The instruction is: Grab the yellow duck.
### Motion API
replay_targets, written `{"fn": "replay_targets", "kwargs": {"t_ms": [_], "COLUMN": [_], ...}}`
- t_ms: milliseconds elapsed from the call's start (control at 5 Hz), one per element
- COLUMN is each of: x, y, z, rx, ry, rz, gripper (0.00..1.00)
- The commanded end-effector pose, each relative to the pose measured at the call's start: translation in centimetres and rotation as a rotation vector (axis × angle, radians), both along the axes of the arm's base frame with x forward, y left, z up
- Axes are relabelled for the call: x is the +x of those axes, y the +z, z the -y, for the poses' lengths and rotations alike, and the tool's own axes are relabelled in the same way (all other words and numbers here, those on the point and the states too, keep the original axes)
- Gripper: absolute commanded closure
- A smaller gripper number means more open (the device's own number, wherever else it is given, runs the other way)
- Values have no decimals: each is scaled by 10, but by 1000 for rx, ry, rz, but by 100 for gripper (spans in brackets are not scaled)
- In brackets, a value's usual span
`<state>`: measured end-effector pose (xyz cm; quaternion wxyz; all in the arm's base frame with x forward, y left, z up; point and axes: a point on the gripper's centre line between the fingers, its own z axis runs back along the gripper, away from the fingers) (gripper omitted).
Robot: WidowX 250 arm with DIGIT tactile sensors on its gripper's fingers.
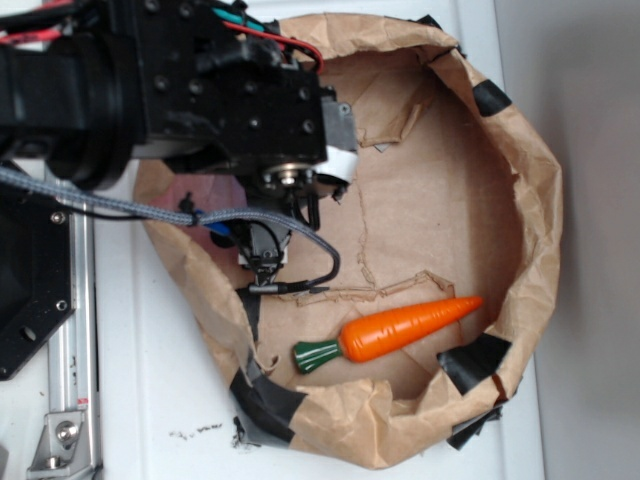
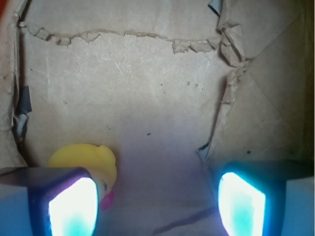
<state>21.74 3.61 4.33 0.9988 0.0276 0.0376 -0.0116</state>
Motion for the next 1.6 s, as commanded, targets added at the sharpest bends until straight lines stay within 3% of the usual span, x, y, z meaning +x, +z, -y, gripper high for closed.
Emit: {"fn": "replay_targets", "kwargs": {"t_ms": [0, 200, 400, 600, 800, 1000, 1400], "x": [-2, -1, -1, 0, -4, -8, -7], "y": [7, 2, -18, -26, -10, 0, 9], "z": [0, 1, 16, 34, 44, 40, 27], "rx": [13, 11, -25, -69, -144, -159, -108], "ry": [-27, -32, -90, -144, -190, -182, -117], "rz": [34, 13, 29, 43, 53, 63, 92], "gripper": [0, 0, 0, 0, 0, 0, 0]}}
